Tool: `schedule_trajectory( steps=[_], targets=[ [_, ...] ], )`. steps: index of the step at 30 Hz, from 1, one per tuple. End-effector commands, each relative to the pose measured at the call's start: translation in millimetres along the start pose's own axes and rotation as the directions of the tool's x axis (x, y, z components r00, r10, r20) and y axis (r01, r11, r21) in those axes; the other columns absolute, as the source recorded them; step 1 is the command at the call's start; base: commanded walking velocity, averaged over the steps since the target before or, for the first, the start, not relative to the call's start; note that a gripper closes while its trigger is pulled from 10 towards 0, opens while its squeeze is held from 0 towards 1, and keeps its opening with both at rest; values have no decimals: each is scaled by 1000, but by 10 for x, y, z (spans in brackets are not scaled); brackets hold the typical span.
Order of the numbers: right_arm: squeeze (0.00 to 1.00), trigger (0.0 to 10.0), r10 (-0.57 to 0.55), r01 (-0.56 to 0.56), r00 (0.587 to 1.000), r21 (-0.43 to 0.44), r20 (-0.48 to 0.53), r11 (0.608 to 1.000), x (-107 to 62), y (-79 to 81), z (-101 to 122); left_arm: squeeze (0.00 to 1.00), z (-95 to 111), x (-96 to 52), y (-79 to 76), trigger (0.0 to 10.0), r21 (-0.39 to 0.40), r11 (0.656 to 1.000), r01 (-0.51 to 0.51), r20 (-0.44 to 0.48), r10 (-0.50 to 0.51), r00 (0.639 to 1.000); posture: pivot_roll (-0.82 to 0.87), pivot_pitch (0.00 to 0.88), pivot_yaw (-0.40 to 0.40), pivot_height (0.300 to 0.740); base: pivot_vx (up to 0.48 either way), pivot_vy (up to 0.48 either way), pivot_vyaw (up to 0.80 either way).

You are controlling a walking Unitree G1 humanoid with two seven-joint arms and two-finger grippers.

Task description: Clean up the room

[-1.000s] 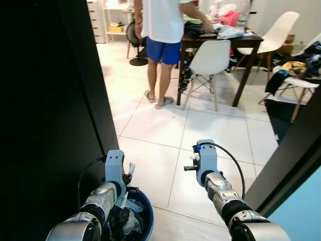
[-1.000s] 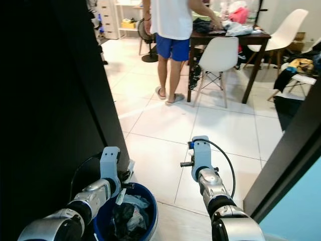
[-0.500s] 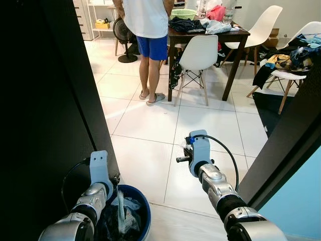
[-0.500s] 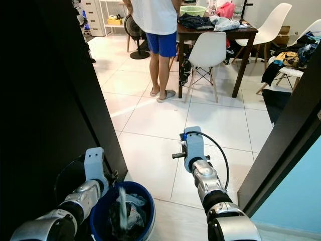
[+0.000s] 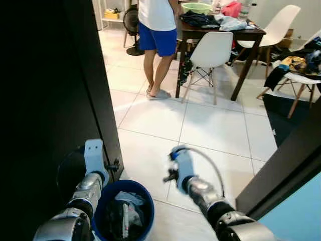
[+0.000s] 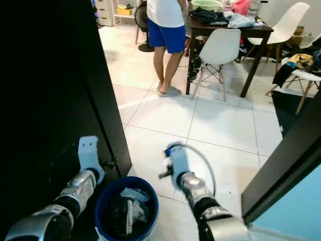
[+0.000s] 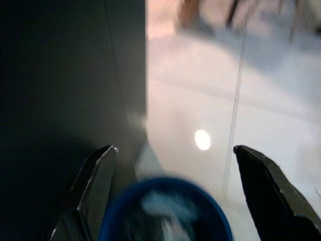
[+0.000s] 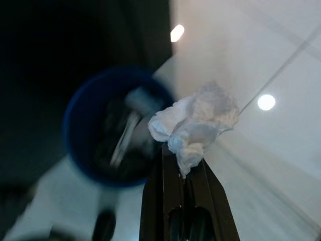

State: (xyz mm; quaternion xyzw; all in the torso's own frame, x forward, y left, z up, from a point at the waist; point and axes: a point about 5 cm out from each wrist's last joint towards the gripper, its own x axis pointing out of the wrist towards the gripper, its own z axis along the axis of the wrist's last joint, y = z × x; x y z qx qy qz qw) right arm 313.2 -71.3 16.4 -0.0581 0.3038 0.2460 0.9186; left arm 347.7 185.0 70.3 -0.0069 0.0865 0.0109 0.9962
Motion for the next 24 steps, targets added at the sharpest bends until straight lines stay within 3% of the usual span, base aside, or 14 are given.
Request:
schedule_trajectory(
  steps=[1, 5, 8, 11, 17, 18, 24],
  targets=[
    [0, 10000, 10, -10, 1000, -21, -17, 1000, 26, 64, 52, 0, -72, -90, 186, 10000, 39, 998, -50, 20, 49, 999, 114, 145, -67, 740, 0, 0, 0],
    [0, 10000, 30, -29, 1000, -31, 6, 999, 61, 169, 162, 0, -126, -192, 266, 10000, 17, 999, -50, 56, 49, 997, 169, 166, -85, 740, 0, 0, 0],
    [0, 10000, 46, -46, 998, -24, 38, 999, 85, 254, 279, 0, -182, -314, 215, 10000, 19, 999, 36, 79, -37, 996, 223, 188, -103, 740, 0, 0, 0],
    [0, 10000, 65, -63, 997, -39, 52, 997, 107, 352, 378, 0, -212, -460, 67, 10000, 67, 984, 165, 85, -171, 982, 264, 205, -111, 740, 0, 0, 0],
    [0, 10000, 63, -59, 995, -57, 74, 997, 124, 435, 491, 0, -164, -596, -102, 10000, 147, 953, 266, 92, -281, 955, 311, 218, -115, 740, 0, 0, 0],
    [1000, 10000, 56, -49, 992, -64, 111, 997, 127, 468, 602, 0, -136, -632, -162, 10000, 158, 944, 288, 96, -305, 948, 334, 221, -119, 740, 0, 0, 0],
    [1000, 10000, 9, 5, 982, -74, 188, 997, 114, 451, 820, 0, -112, -696, -208, 10000, 171, 936, 308, 85, -325, 942, 335, 218, -111, 740, 0, 0, 0]
  ],
)
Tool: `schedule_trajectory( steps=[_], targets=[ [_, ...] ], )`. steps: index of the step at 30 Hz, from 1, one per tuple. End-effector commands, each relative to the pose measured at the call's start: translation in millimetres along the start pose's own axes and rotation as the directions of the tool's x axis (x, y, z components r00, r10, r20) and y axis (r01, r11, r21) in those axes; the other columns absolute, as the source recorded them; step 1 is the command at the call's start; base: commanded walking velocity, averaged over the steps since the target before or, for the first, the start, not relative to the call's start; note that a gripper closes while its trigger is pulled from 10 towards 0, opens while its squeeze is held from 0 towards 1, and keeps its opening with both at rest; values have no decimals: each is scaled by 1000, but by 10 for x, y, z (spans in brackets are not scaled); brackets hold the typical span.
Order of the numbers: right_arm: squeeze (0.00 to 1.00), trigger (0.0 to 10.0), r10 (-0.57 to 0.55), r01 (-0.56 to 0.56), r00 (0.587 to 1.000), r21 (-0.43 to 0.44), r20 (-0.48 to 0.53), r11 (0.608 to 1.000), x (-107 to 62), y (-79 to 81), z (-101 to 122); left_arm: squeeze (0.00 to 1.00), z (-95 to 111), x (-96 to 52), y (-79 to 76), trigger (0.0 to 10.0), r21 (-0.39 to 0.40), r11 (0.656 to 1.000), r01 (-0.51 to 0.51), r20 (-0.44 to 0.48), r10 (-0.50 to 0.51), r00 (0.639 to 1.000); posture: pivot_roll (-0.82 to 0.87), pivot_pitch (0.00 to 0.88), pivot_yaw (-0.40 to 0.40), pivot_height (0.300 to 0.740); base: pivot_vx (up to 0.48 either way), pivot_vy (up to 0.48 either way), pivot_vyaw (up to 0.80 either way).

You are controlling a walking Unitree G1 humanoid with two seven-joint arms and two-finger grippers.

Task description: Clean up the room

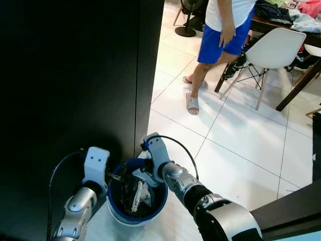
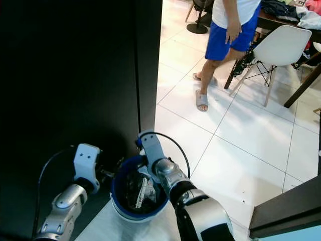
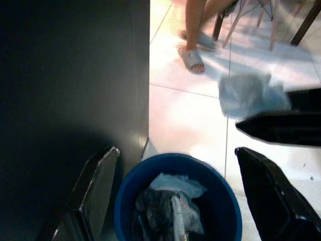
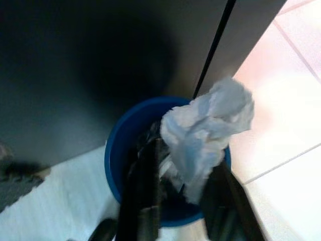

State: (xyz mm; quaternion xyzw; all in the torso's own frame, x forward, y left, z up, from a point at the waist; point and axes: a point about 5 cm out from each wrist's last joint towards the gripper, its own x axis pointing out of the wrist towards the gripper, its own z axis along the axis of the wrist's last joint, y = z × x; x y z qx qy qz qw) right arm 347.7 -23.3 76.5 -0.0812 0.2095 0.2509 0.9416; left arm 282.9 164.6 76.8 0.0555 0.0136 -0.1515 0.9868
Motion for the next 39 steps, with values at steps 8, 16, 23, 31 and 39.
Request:
schedule_trajectory(
  steps=[8, 16, 23, 31, 39],
  targets=[
    [1000, 10000, -30, 28, 999, 55, 39, 998, 15, 35, 84, 0, 26, -34, -56, 10000, 20, 999, 27, -40, -26, 999, 313, 202, -107, 740, 0, 0, 0],
    [1000, 10000, -80, 81, 997, 76, -15, 994, -34, -130, -120, 0, 69, 33, -68, 10000, 26, 999, 29, -47, -28, 998, 279, 183, -101, 740, 0, 0, 0],
    [0, 10000, -220, 244, 957, 115, -188, 963, -276, -523, -779, 0, -187, 122, -35, 10000, -65, 998, 20, -167, -30, 986, 176, 140, -63, 740, 0, 0, 0],
    [0, 10000, -367, 483, 811, 168, -456, 859, -938, -917, -1815, 0, -896, -104, 122, 10000, -139, 977, -159, -522, 65, 851, 60, 88, -21, 740, -39, 0, 0],
    [0, 10000, -374, 506, 731, 86, -571, 858, -1332, -900, -2299, 0, -1325, -538, 60, 10000, -193, 924, -329, -718, 96, 690, 13, 56, -7, 740, -459, 0, 0]
  ],
)
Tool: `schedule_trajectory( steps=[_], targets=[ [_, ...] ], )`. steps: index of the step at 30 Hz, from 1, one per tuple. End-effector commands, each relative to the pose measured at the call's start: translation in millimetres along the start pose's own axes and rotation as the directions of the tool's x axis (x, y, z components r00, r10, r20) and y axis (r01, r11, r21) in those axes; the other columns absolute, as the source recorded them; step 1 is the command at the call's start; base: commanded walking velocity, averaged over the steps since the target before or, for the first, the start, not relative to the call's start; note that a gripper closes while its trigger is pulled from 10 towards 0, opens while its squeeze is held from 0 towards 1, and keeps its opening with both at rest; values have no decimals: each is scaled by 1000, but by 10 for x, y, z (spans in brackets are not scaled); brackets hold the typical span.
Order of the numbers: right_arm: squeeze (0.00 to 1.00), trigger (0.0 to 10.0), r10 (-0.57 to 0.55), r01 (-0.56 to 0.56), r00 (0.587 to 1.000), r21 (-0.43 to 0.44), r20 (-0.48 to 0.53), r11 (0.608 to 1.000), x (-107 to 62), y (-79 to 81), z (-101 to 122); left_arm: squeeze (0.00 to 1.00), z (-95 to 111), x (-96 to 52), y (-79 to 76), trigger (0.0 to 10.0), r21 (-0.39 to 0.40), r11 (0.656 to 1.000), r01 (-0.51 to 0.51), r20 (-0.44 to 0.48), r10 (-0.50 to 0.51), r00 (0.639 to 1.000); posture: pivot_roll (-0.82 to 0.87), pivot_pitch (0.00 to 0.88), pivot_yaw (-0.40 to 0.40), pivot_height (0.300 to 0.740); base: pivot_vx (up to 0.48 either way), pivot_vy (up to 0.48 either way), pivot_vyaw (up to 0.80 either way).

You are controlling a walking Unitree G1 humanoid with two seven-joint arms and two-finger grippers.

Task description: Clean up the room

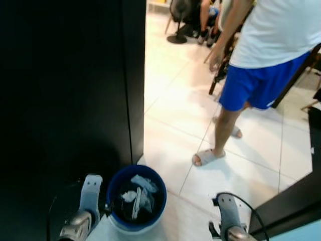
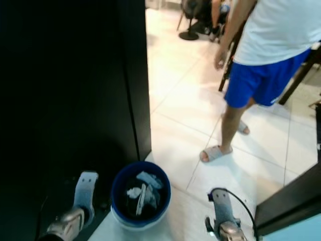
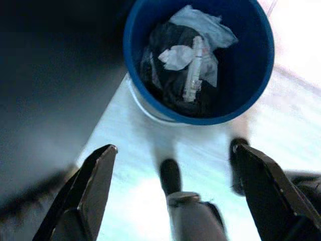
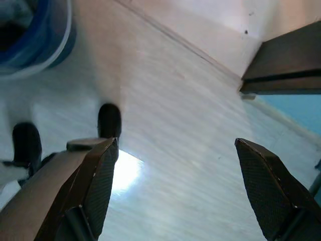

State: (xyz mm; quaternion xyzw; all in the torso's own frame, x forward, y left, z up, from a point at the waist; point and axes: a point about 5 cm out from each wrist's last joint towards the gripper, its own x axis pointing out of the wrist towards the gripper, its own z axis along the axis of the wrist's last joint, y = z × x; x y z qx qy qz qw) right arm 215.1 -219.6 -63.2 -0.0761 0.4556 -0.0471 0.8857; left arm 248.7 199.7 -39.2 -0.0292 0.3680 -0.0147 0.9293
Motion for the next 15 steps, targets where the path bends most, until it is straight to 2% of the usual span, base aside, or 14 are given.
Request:
schedule_trajectory(
  steps=[1, 3, 5, 6, 8, 10, 15],
  targets=[
    [0, 10000, 1, -3, 999, -42, -48, 999, -23, -8, -189, 0, -321, -60, 44, 10000, -95, 994, -48, -105, 38, 994, 6, 52, -5, 740, -480, 0, 0],
    [0, 10000, -4, 0, 998, -52, -63, 999, -32, -25, -249, 0, -389, -74, 55, 10000, -126, 990, -66, -125, 50, 991, 6, 52, -5, 740, -480, 0, 0],
    [0, 10000, -16, 11, 995, -48, -100, 999, -54, -67, -371, 0, -674, -170, 114, 10000, -142, 984, -109, -208, 77, 975, 2, 44, -5, 740, -480, 0, 0],
    [0, 10000, -16, 11, 995, -48, -100, 999, -54, -67, -371, 0, -674, -170, 114, 10000, -142, 984, -109, -208, 77, 975, 2, 44, -5, 740, -480, 0, 0],
    [0, 10000, -24, 21, 993, -28, -117, 999, -65, -92, -425, 0, -866, -252, 158, 10000, -131, 983, -130, -264, 91, 960, 1, 43, -3, 740, -480, 0, 0],
    [0, 10000, -30, 26, 992, -31, -122, 999, -66, -101, -429, 0, -907, -273, 173, 10000, -127, 983, -134, -276, 95, 956, 0, 41, -3, 740, -480, 0, 0],
    [0, 10000, -39, 37, 992, -21, -122, 999, -60, -115, -399, 0, -927, -285, 191, 10000, -128, 981, -144, -286, 103, 953, 5, 39, -2, 740, -480, 0, -756]
  ],
)
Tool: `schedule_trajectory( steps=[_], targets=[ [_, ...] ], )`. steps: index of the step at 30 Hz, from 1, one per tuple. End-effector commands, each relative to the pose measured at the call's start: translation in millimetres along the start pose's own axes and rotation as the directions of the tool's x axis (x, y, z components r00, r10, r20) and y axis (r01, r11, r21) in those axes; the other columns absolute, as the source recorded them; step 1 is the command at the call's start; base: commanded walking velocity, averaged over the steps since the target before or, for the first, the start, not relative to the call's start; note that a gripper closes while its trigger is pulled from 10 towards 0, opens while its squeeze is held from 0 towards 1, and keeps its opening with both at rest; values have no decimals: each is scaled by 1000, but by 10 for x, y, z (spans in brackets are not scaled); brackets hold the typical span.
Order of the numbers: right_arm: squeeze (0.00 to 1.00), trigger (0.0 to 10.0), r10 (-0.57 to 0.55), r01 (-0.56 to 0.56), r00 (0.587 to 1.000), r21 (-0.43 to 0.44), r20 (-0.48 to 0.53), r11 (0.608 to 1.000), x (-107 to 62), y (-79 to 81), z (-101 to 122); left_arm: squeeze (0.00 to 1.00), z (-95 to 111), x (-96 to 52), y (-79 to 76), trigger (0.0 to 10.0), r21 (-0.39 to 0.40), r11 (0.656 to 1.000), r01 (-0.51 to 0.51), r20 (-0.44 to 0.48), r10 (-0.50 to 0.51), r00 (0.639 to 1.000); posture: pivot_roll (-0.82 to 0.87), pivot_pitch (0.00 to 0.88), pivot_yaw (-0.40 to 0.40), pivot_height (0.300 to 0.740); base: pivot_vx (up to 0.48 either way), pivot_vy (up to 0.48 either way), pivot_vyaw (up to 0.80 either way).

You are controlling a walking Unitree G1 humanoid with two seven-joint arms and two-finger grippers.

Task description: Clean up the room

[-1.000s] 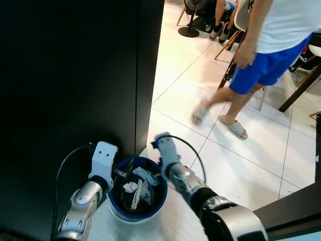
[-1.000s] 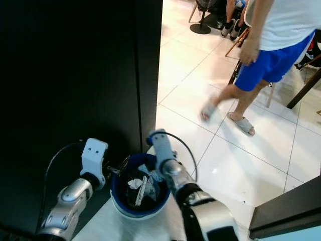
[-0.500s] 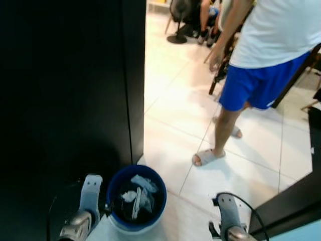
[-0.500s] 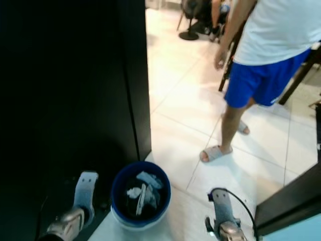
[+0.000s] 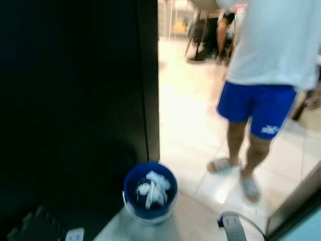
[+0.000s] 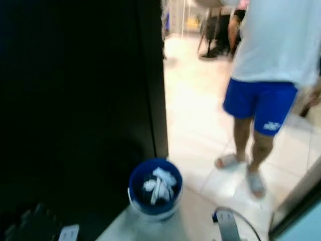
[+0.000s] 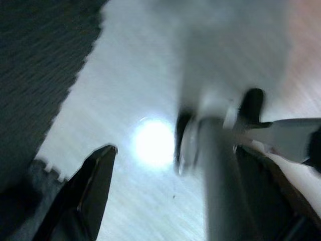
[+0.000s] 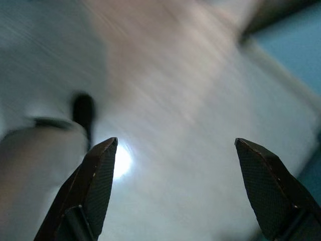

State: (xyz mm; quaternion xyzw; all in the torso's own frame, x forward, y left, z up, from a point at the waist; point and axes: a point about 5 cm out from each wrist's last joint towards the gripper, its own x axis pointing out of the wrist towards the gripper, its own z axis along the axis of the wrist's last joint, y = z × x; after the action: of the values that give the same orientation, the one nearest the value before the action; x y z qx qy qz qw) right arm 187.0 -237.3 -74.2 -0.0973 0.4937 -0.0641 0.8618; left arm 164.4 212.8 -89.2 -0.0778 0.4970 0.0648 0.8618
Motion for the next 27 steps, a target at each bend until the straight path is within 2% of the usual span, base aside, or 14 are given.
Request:
schedule_trajectory(
  steps=[1, 6, 9, 19, 27],
  targets=[
    [0, 10000, 9, -9, 999, 6, -31, 1000, -4, 52, -71, 0, 43, 1, 20, 10000, 8, 1000, -9, 10, 9, 1000, 7, 38, -2, 740, -480, 0, -756],
    [0, 10000, 14, -14, 1000, -9, -25, 1000, 1, 82, -19, 0, 169, 19, -31, 10000, 5, 1000, -6, 35, 6, 999, 9, 34, -1, 740, -422, 0, -756],
    [0, 10000, 18, -18, 1000, -15, -21, 1000, 3, 98, 3, 0, 326, 35, -106, 10000, -4, 1000, 8, 79, -8, 997, 3, 32, 2, 740, -117, 0, -748],
    [0, 10000, -7, 6, 999, -3, -37, 1000, 0, 27, -35, 0, 441, 51, -240, 10000, 38, 998, 50, 101, -54, 993, -4, 38, 2, 740, 0, 0, -742],
    [0, 10000, -16, 16, 999, -3, -49, 1000, -3, 12, -70, 0, 436, 50, -241, 10000, 44, 997, 63, 104, -67, 992, -10, 43, 1, 740, 0, 0, -738]
  ],
)
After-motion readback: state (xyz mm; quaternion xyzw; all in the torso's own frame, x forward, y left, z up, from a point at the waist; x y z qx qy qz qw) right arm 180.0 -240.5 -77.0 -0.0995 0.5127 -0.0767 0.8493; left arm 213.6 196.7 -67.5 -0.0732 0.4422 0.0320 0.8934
